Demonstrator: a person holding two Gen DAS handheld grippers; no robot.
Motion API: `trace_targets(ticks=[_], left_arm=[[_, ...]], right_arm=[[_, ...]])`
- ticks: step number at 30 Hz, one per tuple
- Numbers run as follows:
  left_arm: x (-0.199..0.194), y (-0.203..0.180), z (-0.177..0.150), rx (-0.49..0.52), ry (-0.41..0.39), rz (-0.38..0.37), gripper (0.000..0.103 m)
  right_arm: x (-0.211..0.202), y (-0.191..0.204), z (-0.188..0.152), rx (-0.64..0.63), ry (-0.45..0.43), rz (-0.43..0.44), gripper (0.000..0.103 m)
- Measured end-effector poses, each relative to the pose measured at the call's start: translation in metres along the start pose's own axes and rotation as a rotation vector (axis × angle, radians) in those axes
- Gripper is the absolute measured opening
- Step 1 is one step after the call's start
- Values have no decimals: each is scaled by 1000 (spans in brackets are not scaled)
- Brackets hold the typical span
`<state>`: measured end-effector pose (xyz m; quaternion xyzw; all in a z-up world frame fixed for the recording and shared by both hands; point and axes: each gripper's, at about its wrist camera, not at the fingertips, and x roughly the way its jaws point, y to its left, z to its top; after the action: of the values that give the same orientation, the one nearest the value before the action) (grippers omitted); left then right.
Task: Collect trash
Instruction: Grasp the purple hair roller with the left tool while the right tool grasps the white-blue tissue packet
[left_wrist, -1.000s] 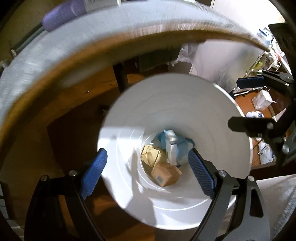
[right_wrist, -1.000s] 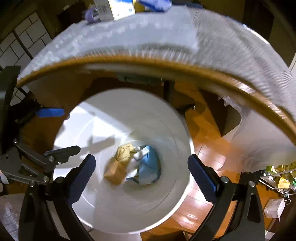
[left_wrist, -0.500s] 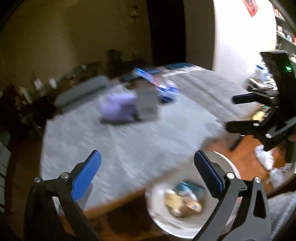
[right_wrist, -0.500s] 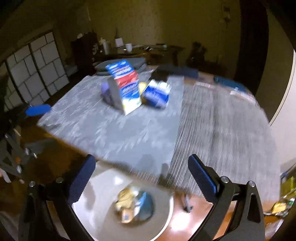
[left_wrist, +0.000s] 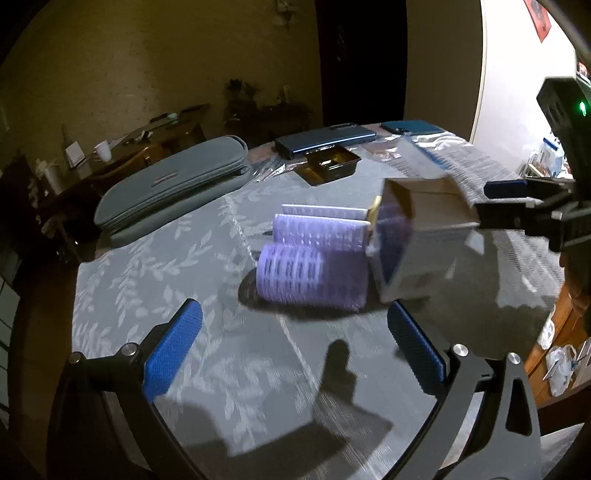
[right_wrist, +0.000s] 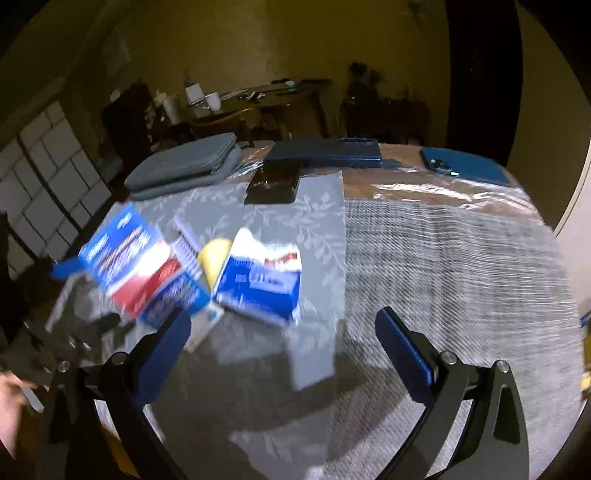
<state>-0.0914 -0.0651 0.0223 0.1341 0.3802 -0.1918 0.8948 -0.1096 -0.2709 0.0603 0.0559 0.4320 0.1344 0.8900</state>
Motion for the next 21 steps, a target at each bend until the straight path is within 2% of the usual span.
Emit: trace_targets(ticks=[6,7,9,10,12,14,21], left_arm=[[23,4,9,31,19,-29,100],[24,4,10,32,20,-35,95],[28,5,12,27,25,-54,85],[28,5,11,24,26,-64,72],[28,5,11,27,29,-70,71],[27,4,10,32,23,-76,71],[7,6,3,-20,-24,-92,71]], right_arm=[[29,0,18,54,26,33,98],[33,1,19,54,33,32,97],[40,2,20,56,51,37,87],[42,2,19,59,60,44,83],[46,2,19,65,80,63,64],[46,1,17,77,75,89,54],[34,3,10,76,50,112,51]])
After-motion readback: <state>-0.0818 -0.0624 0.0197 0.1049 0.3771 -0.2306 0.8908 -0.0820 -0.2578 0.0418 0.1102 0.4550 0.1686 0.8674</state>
